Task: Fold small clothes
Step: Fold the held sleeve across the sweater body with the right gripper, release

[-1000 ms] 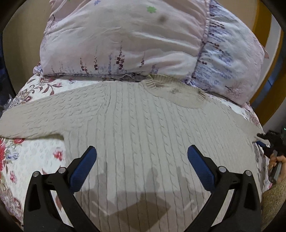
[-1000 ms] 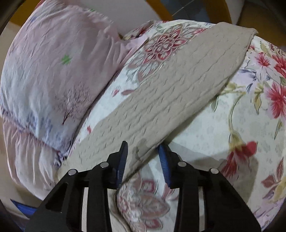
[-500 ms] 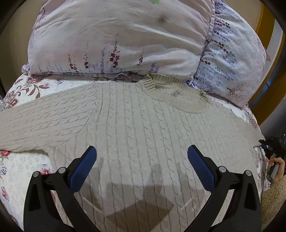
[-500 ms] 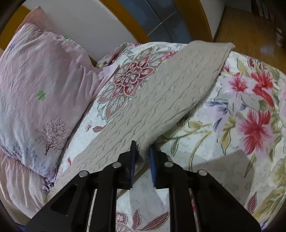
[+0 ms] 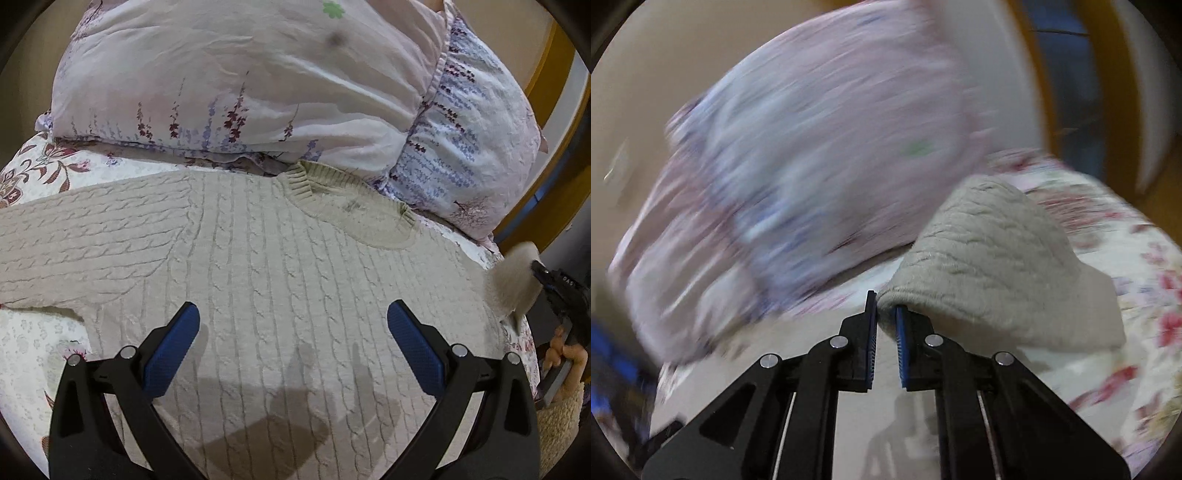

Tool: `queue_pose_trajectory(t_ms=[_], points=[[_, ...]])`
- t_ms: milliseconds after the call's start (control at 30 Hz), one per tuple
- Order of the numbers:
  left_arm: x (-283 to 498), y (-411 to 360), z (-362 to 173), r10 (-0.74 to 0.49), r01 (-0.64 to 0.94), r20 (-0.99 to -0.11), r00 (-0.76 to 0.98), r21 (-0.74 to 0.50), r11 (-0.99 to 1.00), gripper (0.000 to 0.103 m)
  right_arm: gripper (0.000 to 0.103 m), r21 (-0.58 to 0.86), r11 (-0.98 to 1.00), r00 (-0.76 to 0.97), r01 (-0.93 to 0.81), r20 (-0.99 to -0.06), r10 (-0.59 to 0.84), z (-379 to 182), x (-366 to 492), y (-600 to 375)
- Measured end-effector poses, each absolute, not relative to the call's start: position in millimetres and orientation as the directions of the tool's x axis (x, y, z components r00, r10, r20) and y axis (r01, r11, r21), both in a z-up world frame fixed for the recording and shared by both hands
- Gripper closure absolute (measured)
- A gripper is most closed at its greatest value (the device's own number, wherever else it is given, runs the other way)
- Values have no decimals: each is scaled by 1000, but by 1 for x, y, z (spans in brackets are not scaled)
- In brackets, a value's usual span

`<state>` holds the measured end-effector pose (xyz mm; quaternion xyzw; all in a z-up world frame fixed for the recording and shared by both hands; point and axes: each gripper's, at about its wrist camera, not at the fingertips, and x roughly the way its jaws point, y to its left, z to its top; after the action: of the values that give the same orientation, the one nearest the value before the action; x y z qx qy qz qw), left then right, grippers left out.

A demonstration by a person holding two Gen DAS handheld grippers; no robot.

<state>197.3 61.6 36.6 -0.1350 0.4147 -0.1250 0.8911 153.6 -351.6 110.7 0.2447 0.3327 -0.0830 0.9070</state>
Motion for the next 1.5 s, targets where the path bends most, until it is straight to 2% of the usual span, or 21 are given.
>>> queue_pose_trajectory(t_ms=[67,167,267,333,367,400,433,533,667,833,900,1000,1067,1133,1233,1300,1333,1367,1400,1467,1500], points=[[196,60,38,-350,125,-695,628,-354,927,2,93,397,895,725,202,-676,136,94,165,-306],[192,57,38,-393,149,-670,630,-392,908,2,93,408,902,610,142,-754,245,55,177,-262],[190,55,38,-413,163,-668,619,-405,899,2,92,388,909,544,152,-801,251,30,182,-246],[188,55,38,-426,172,-665,613,-414,894,2,89,421,890,555,174,-789,264,33,178,-254],[188,55,38,-431,174,-664,611,-418,892,2,78,441,878,557,188,-784,274,34,178,-259],[188,55,38,-436,176,-663,609,-423,889,2,60,465,860,563,211,-777,282,37,175,-264],[188,56,38,-441,176,-660,608,-429,886,2,55,488,838,577,246,-768,278,39,171,-273],[189,57,37,-458,175,-653,604,-452,875,2,53,536,777,611,330,-749,257,40,159,-301],[188,59,37,-472,176,-650,595,-468,866,2,53,582,669,643,461,-739,199,35,145,-336],[186,63,38,-470,171,-644,603,-471,865,2,66,584,596,663,551,-740,113,37,134,-363],[186,66,39,-471,166,-641,606,-477,863,2,85,535,616,650,578,-758,49,40,136,-365],[184,71,40,-471,160,-635,613,-483,861,2,93,425,705,649,567,-758,-65,57,149,-350],[183,75,41,-472,157,-628,619,-491,857,2,94,392,764,683,512,-725,-86,72,154,-335],[182,79,42,-479,150,-618,624,-507,849,2,94,378,839,740,392,-671,-44,94,168,-298],[181,83,43,-498,141,-598,628,-542,828,2,94,344,925,779,160,-619,96,116,188,-226],[180,85,43,-508,136,-589,629,-560,817,2,91,329,944,721,-13,-651,237,110,202,-173],[180,85,43,-512,133,-587,628,-566,813,2,88,320,942,649,-104,-696,308,98,208,-143],[181,84,42,-515,130,-588,623,-571,810,2,75,316,935,580,-164,-736,350,86,212,-121],[181,84,42,-519,126,-592,616,-576,807,2,69,318,922,495,-219,-779,386,69,213,-100],[182,85,39,-533,118,-593,603,-595,795,2,64,331,915,449,-229,-799,401,55,207,-92],[183,85,38,-541,112,-593,596,-606,788,4,57,345,913,444,-216,-799,406,51,202,-95]])
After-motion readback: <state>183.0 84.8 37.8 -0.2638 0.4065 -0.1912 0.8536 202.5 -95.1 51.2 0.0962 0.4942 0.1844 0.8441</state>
